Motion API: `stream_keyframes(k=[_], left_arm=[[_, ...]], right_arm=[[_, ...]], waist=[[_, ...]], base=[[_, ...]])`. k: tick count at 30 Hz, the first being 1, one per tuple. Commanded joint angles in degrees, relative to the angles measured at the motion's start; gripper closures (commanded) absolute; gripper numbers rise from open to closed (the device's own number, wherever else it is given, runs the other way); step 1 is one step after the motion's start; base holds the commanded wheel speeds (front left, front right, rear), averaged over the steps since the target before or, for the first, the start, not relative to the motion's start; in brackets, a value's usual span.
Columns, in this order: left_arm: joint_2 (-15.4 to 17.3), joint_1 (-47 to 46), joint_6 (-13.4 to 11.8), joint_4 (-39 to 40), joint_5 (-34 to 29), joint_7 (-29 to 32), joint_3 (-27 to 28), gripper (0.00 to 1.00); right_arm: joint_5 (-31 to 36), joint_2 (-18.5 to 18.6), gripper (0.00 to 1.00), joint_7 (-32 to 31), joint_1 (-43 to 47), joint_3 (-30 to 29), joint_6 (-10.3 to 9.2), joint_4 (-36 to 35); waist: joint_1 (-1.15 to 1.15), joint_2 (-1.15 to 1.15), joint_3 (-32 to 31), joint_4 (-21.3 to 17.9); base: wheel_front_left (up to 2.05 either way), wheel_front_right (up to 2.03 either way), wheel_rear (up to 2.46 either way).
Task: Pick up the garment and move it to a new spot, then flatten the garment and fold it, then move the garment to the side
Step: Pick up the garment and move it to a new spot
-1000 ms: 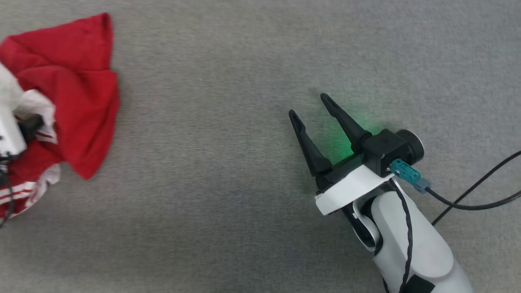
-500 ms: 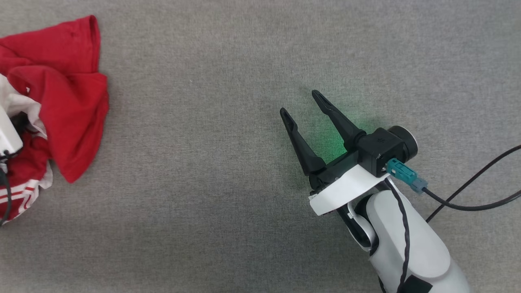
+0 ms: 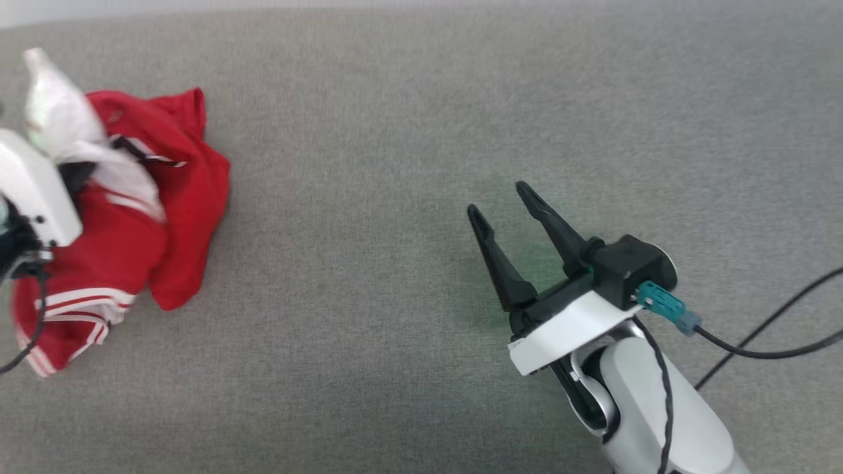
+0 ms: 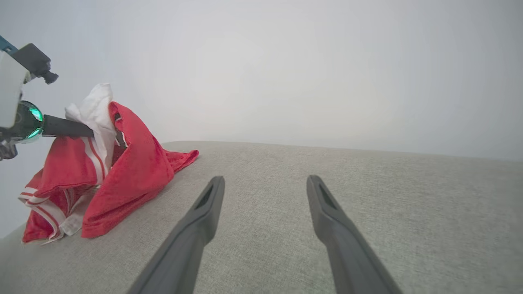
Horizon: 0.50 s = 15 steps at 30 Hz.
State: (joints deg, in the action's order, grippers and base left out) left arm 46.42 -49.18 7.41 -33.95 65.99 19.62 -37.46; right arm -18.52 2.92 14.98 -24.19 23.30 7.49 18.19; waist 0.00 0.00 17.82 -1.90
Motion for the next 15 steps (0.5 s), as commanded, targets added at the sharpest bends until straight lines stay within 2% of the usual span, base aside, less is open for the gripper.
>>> stream_keyframes(k=[1, 4, 9, 15], left_arm=[[0.0, -0.5, 0.1, 0.8, 0.7, 0.1, -0.4, 1.0], [1.2, -1.2, 0.1, 7.5, 0.4, 1.3, -3.6, 1.0], [1.0, -3.9, 0.1, 17.6, 0.2, 3.9, -8.7, 1.0], [-2.8, -9.0, 0.1, 23.2, -0.9, 6.8, -13.5, 1.0]], right_arm=[[-0.3, 0.1, 0.0, 0.3, 0.5, -0.3, 0.01, -0.3], [-1.0, 0.1, 0.0, 0.3, 1.6, -1.2, 0.01, -0.8], [-2.4, 0.0, 0.0, 0.3, 2.6, -2.5, 0.01, -2.5], [-5.4, 0.0, 0.0, 0.3, 3.0, -3.6, 0.01, -5.0]], waist=[[0.0, 0.0, -0.9, -0.5], [0.0, 0.0, -1.5, -1.6], [0.0, 0.0, -0.9, -5.2], [0.0, 0.0, 1.4, -12.1]], base=[[0.0, 0.0, 0.0], [0.0, 0.0, 0.0], [0.0, 0.0, 0.0], [0.0, 0.0, 0.0]])
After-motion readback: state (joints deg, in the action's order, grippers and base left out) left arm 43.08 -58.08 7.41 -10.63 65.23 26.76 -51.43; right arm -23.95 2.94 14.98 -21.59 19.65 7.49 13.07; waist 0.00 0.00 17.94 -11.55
